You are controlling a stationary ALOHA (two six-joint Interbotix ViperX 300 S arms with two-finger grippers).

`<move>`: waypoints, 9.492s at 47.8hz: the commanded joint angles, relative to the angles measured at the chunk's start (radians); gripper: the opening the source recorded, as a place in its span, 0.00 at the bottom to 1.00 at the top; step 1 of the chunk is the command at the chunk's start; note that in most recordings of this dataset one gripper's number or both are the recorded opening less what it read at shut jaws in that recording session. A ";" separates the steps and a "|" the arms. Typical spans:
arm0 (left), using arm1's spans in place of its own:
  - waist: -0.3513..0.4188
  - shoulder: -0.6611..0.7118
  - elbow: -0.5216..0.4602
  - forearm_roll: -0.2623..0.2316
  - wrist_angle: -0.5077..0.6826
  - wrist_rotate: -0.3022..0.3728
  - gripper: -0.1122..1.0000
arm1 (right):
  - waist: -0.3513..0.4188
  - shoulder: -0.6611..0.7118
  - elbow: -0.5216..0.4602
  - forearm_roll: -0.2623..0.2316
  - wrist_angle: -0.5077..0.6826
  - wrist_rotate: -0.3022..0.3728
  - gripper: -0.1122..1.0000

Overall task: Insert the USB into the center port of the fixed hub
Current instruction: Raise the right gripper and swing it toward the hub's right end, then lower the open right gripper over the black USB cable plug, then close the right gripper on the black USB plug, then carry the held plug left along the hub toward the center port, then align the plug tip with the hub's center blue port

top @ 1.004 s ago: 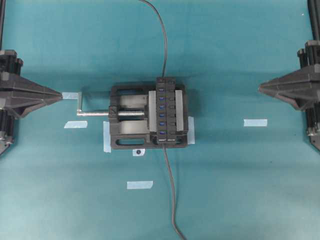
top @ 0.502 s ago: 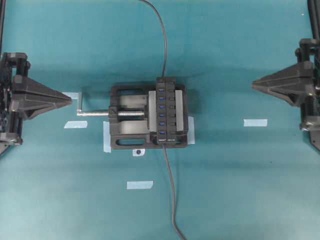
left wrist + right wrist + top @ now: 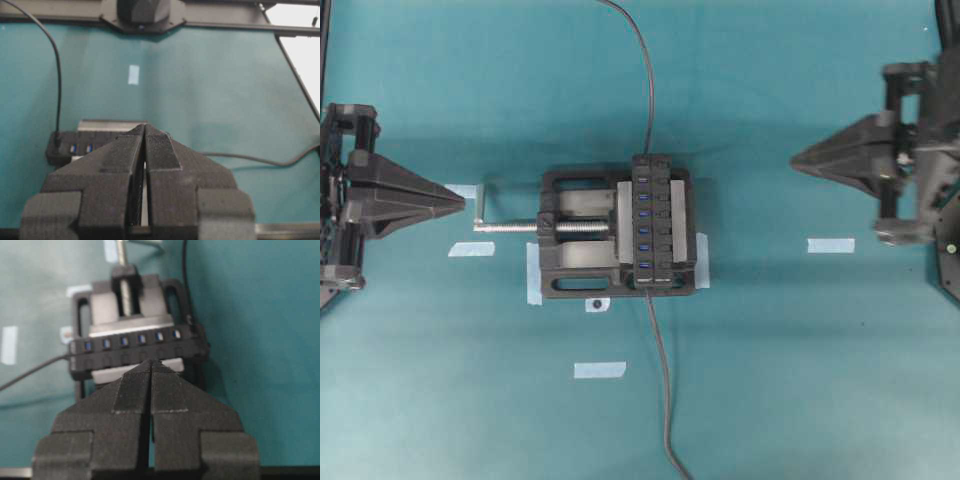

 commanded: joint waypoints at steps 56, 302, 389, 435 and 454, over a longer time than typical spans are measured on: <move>-0.002 0.046 -0.025 0.002 0.008 -0.002 0.10 | -0.069 0.399 -0.249 -0.014 0.034 -0.147 0.08; -0.002 -0.015 -0.009 0.002 0.089 -0.008 0.10 | -0.075 0.729 -0.457 0.023 0.009 -0.183 0.18; -0.002 -0.011 -0.009 0.002 0.089 -0.009 0.10 | 0.028 0.726 -0.503 0.087 0.141 -0.175 0.17; -0.002 -0.011 -0.008 0.002 0.089 -0.009 0.10 | 0.037 0.769 -0.497 0.089 0.129 -0.132 0.17; -0.002 -0.009 -0.008 0.002 0.089 -0.009 0.10 | 0.037 0.773 -0.497 0.089 0.120 -0.130 0.17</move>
